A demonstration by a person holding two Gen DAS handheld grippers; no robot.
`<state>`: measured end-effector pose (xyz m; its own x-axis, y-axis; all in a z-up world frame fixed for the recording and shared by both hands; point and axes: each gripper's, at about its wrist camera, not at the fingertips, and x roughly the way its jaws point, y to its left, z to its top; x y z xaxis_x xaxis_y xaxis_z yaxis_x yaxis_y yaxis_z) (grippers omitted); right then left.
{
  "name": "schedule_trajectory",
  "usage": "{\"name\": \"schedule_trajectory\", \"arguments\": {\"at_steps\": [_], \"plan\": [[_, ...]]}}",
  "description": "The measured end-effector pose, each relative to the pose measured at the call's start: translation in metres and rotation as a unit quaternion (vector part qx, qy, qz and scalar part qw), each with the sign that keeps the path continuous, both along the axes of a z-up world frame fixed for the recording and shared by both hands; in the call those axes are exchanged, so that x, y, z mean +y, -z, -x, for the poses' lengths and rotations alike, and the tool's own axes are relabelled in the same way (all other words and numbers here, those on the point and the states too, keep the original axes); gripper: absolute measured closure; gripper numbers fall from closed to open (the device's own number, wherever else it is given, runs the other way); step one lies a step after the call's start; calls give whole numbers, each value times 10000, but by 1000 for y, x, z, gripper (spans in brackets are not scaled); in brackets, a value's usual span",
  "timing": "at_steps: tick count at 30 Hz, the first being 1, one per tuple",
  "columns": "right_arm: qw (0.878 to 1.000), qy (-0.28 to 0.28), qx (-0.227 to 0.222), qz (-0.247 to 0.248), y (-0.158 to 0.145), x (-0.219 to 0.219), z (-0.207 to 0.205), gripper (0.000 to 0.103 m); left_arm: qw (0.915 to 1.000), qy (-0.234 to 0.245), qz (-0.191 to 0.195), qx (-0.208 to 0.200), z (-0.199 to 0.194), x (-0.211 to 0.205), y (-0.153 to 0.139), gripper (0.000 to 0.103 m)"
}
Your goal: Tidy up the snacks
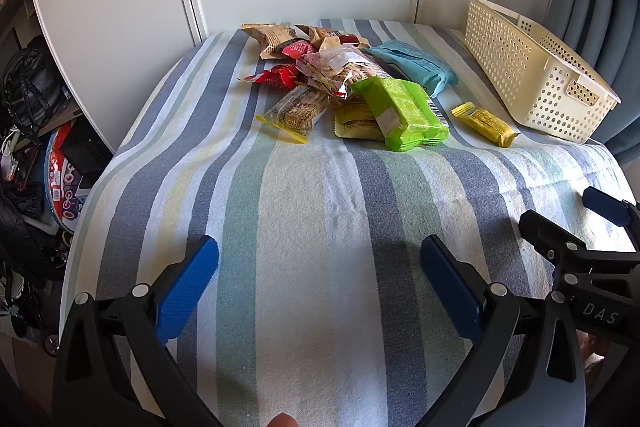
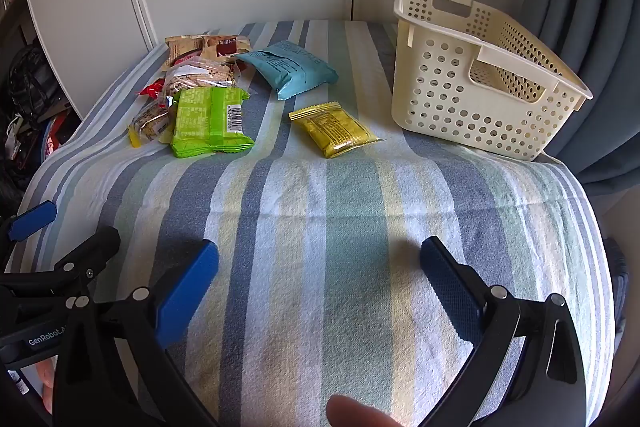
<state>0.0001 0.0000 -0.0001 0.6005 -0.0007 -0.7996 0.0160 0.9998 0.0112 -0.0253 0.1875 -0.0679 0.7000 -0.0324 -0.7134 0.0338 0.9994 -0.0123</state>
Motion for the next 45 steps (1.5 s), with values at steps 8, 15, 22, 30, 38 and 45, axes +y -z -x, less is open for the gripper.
{"name": "schedule_trajectory", "arguments": {"at_steps": [8, 15, 22, 30, 38, 45], "plan": [[10000, 1, -2, 16, 0, 1, 0, 5, 10000, -1, -2, -5, 1, 0, 0, 2], [10000, 3, 0, -4, 0, -1, -1, 5, 10000, -13, 0, 9, 1, 0, 0, 2], [10000, -32, 21, 20, -3, -2, 4, 5, 10000, -13, -4, 19, -2, 0, 0, 2], [9998, -152, 110, 59, -1, 1, -1, 5, 10000, -12, -15, 15, 0, -1, -1, 2], [9997, -198, 130, 60, -1, 1, -3, 5, 10000, -12, -14, 17, 1, -1, -2, 2], [9995, -268, 134, 59, -3, 2, -5, 5, 10000, -19, -22, 19, 2, -2, -2, 2]]}}
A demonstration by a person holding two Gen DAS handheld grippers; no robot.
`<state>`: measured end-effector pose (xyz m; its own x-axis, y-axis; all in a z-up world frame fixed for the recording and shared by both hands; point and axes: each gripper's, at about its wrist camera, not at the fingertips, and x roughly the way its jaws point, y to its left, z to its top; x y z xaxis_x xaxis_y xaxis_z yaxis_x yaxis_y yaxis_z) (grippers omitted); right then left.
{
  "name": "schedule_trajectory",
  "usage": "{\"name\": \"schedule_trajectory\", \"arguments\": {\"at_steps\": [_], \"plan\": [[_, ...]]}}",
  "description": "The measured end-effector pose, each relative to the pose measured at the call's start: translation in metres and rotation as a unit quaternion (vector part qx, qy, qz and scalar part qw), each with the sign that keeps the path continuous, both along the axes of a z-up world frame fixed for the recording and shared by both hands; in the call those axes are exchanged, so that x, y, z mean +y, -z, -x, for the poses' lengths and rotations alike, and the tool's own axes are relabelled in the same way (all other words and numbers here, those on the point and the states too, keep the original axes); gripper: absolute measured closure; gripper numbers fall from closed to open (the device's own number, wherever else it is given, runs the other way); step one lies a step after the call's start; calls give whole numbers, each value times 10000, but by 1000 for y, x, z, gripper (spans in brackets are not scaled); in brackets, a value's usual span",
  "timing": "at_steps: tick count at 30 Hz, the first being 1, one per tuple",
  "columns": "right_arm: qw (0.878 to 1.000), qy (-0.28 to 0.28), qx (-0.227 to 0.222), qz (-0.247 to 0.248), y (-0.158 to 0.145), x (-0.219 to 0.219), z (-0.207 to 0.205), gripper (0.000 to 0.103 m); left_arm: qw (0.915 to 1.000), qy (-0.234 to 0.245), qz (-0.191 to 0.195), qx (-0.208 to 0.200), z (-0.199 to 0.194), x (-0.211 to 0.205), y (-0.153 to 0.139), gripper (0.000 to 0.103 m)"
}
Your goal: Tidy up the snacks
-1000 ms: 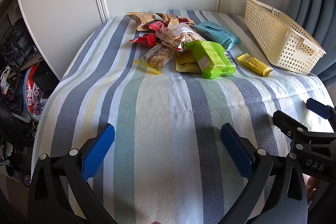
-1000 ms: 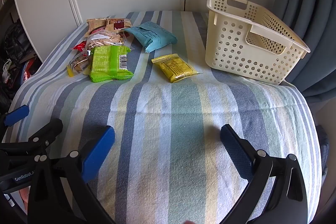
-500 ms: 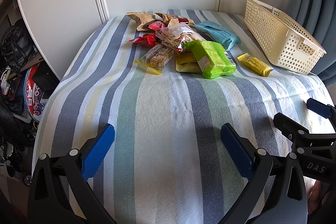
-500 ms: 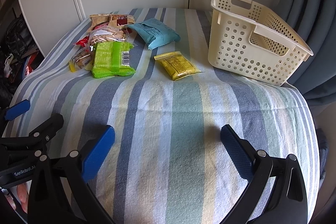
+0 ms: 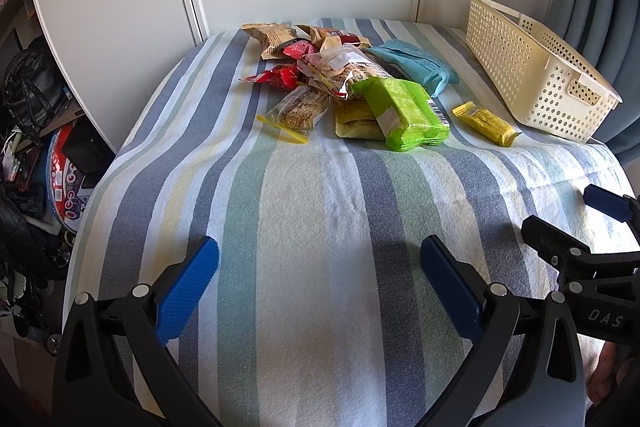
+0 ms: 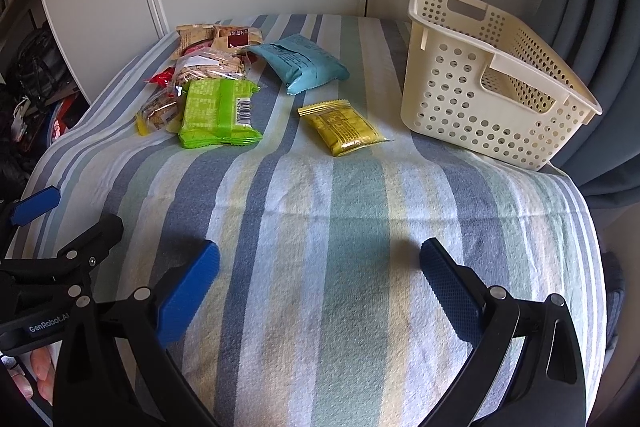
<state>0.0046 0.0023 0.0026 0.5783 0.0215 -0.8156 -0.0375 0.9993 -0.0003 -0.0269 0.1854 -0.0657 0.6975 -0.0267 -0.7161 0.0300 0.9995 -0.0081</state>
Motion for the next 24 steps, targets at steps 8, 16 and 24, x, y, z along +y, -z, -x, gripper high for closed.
{"name": "schedule_trajectory", "arguments": {"at_steps": [8, 16, 24], "plan": [[10000, -66, -17, -28, 0, 2, 0, 5, 9999, -138, -94, -10, -4, 3, -1, 2], [9999, -65, -112, -54, -6, 0, 4, 5, 9997, -157, -180, -75, 0, -1, -6, 2], [9998, -131, -164, 49, -10, 3, 1, 5, 9997, -166, -168, -95, 0, 1, -10, 2]]}}
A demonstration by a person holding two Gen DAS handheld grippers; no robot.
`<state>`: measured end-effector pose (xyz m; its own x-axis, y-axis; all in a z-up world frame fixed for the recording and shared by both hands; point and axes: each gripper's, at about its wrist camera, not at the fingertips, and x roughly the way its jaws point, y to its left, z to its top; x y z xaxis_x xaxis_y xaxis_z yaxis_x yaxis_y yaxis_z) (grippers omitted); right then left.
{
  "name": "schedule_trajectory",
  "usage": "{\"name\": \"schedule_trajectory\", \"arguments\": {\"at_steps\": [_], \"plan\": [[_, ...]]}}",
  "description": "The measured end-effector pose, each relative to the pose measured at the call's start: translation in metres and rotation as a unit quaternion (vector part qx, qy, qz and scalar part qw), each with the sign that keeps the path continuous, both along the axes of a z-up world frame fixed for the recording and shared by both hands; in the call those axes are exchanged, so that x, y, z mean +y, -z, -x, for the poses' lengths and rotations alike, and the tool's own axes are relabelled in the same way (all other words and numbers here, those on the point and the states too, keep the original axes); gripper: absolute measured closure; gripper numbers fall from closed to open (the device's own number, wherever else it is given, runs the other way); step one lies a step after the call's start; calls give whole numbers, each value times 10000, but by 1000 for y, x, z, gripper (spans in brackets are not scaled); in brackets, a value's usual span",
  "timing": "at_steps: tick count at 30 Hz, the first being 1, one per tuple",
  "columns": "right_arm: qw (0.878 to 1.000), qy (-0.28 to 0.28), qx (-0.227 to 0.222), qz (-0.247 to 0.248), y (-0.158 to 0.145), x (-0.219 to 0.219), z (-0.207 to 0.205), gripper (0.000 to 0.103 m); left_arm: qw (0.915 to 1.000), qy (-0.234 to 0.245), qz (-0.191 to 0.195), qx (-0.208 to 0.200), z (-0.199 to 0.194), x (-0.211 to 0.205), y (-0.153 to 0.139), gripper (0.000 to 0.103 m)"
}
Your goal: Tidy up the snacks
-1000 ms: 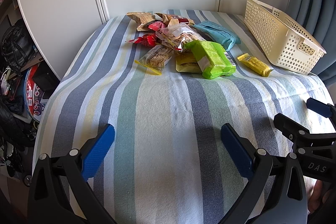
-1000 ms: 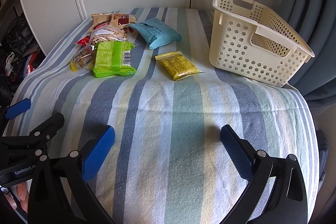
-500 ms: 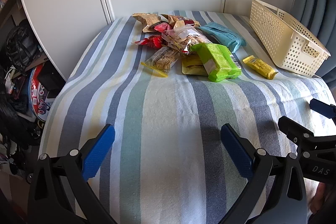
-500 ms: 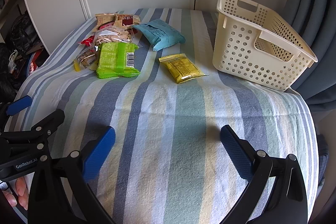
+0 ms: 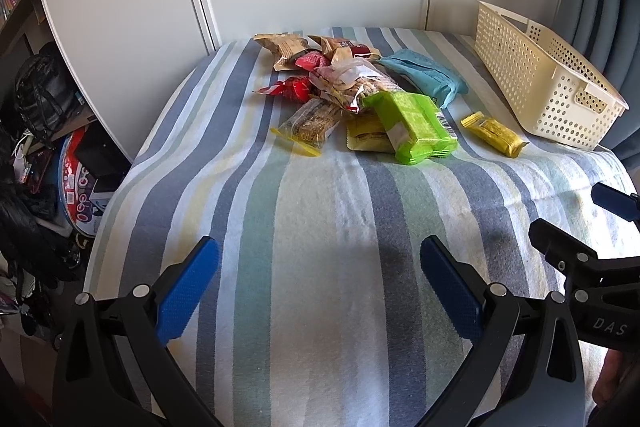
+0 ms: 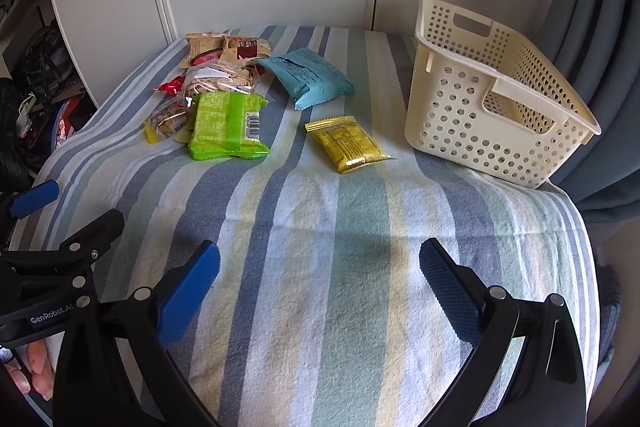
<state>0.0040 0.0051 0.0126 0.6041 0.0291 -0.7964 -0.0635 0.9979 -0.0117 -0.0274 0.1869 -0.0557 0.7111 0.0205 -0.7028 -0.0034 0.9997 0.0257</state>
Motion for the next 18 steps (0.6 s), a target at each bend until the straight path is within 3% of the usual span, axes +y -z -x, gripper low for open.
{"name": "schedule_trajectory", "arguments": {"at_steps": [18], "plan": [[10000, -36, -51, 43, -1, -12, -6, 5, 9999, 140, -48, 56, -9, -7, -4, 2]]}}
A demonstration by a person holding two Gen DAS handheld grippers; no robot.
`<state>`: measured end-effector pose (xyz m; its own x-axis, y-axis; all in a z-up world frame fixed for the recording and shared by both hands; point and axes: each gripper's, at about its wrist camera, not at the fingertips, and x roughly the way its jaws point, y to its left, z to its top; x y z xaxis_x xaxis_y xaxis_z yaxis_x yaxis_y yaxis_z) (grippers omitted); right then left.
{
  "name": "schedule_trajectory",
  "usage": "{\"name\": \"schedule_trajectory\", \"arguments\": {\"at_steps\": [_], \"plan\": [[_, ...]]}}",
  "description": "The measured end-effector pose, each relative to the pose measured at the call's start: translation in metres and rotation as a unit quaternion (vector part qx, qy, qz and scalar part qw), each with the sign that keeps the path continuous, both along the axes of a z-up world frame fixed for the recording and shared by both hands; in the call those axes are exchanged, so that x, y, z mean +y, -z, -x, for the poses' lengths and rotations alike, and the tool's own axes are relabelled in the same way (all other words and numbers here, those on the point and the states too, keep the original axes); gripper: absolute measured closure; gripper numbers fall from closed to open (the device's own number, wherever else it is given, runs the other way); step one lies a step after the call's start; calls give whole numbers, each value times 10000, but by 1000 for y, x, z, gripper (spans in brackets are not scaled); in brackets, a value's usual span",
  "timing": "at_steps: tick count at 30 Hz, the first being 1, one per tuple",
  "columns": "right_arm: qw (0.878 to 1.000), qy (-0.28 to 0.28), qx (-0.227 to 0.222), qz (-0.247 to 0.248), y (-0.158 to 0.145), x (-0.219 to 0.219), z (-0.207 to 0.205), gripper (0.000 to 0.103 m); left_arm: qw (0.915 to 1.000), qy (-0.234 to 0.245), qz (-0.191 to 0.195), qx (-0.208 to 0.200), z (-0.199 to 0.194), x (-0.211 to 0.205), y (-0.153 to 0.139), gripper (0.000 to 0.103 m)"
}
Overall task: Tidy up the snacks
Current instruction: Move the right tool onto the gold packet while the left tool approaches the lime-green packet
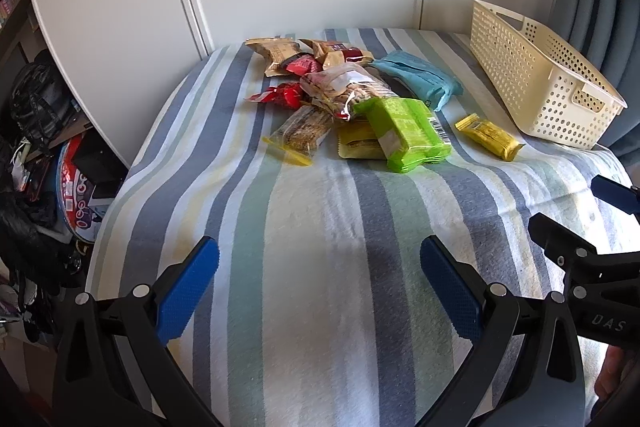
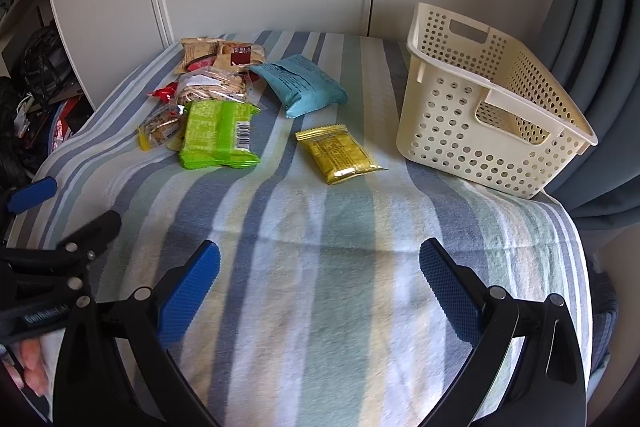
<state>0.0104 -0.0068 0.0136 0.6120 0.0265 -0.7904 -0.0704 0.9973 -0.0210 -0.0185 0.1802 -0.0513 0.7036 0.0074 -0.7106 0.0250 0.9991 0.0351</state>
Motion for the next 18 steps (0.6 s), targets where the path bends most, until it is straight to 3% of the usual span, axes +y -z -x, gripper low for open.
{"name": "schedule_trajectory", "arguments": {"at_steps": [4, 10, 18], "plan": [[9994, 58, 140, -310, 3, -18, -10, 5, 9999, 21, 90, 61, -10, 6, -3, 2], [9998, -111, 43, -135, -5, -17, -43, 5, 9998, 32, 174, 26, -36, 8, -15, 2], [9972, -444, 571, -168, 13, -8, -93, 8, 9995, 15, 302, 55, -60, 12, -19, 2]]}}
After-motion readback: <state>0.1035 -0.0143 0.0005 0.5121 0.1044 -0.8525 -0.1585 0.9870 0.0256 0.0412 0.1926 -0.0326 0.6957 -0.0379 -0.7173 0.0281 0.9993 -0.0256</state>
